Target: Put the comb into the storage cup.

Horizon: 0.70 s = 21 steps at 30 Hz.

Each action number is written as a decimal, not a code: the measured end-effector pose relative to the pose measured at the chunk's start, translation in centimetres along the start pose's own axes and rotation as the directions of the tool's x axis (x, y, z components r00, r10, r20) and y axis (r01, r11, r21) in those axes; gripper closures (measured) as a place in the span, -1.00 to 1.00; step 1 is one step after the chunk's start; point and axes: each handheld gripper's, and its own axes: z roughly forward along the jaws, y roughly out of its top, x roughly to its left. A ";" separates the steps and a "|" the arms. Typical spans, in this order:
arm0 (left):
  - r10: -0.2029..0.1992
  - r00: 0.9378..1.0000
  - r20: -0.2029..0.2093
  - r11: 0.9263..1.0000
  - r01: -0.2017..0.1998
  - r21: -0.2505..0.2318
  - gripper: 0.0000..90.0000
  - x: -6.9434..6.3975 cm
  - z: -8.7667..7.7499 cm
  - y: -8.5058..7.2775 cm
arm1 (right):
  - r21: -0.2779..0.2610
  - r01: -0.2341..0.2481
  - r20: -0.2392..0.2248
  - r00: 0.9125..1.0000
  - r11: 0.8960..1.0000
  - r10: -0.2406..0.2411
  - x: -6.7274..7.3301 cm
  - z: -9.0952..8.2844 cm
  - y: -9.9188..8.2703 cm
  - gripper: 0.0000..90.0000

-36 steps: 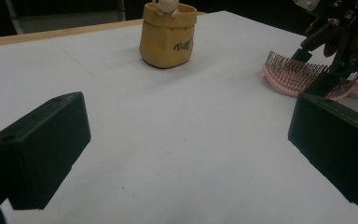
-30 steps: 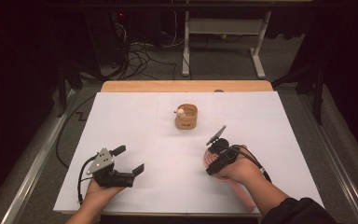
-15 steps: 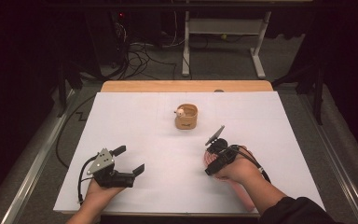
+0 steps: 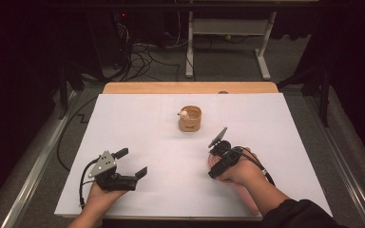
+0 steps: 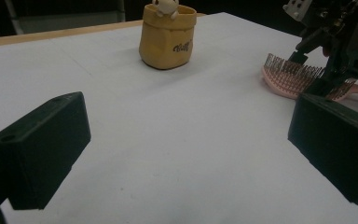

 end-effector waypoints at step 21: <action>-0.008 1.000 -0.010 1.000 0.008 0.000 -1.00 0.0 -0.1 0.0 | 0.020 -0.006 0.000 1.000 1.000 0.006 0.0 -0.1 0.2 -0.66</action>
